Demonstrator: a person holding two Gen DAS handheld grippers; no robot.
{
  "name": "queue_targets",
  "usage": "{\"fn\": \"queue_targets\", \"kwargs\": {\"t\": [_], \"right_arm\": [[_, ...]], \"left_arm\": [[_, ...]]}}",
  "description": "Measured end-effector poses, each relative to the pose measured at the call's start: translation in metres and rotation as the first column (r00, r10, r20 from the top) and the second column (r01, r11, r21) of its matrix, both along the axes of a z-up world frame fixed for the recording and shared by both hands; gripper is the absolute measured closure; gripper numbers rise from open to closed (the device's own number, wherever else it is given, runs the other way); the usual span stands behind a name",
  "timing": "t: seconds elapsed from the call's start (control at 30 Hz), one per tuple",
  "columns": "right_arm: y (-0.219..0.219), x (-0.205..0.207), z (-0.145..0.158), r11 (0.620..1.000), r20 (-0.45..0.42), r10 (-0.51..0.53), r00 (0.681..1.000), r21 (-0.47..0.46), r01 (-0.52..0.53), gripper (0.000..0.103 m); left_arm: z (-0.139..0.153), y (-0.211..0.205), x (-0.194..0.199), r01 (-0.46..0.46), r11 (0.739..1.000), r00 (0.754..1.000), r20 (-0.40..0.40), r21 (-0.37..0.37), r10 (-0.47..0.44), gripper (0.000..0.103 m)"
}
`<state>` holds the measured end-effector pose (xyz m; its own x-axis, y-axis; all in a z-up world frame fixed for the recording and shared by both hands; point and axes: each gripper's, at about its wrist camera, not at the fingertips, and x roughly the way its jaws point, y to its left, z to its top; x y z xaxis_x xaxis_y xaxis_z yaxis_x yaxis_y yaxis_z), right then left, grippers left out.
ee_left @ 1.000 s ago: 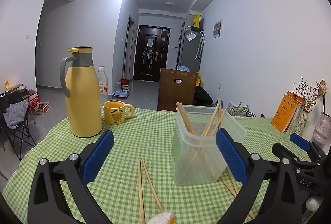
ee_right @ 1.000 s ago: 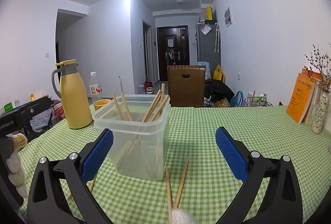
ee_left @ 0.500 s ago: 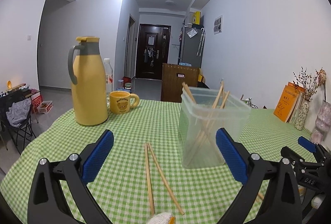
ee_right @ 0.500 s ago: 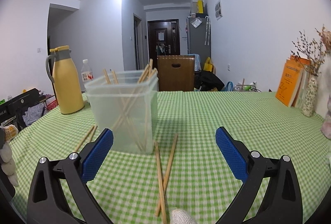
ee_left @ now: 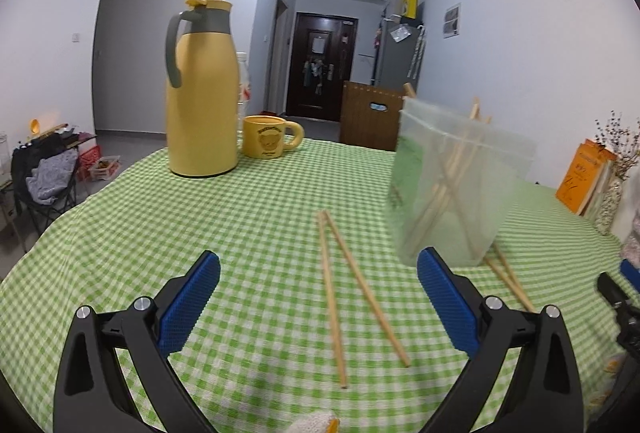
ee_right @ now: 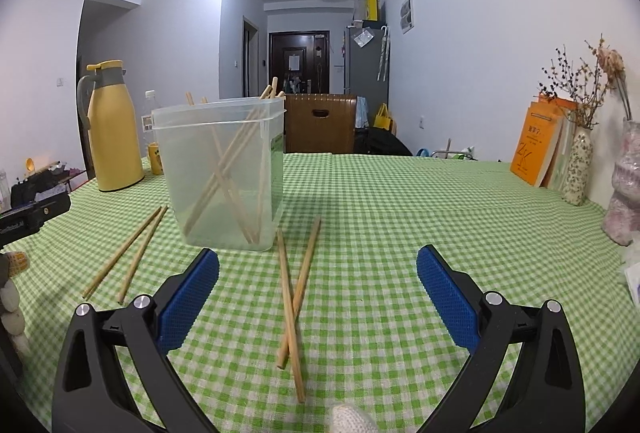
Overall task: Organize utensils
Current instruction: 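Pull both tools back from the box over the remaining chopsticks, then lower the right tool onto a bamboo chopstick and close on it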
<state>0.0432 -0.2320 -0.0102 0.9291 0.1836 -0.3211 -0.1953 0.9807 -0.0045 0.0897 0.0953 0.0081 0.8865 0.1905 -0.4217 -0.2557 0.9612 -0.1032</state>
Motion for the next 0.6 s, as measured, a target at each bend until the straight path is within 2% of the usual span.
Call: {"fn": "queue_targets", "kwargs": {"t": [0.23, 0.6], "right_arm": [[-0.001, -0.006, 0.002, 1.0, 0.033, -0.017, 0.999, -0.006, 0.017, 0.008], [-0.005, -0.009, 0.003, 0.999, 0.048, -0.031, 0.998, 0.011, 0.031, 0.008]], "left_arm": [[-0.007, -0.004, 0.001, -0.023, 0.998, 1.0, 0.011, 0.055, 0.023, 0.007], [0.0, -0.011, -0.007, -0.053, 0.993, 0.997, 0.055, 0.103, 0.048, 0.007]]}}
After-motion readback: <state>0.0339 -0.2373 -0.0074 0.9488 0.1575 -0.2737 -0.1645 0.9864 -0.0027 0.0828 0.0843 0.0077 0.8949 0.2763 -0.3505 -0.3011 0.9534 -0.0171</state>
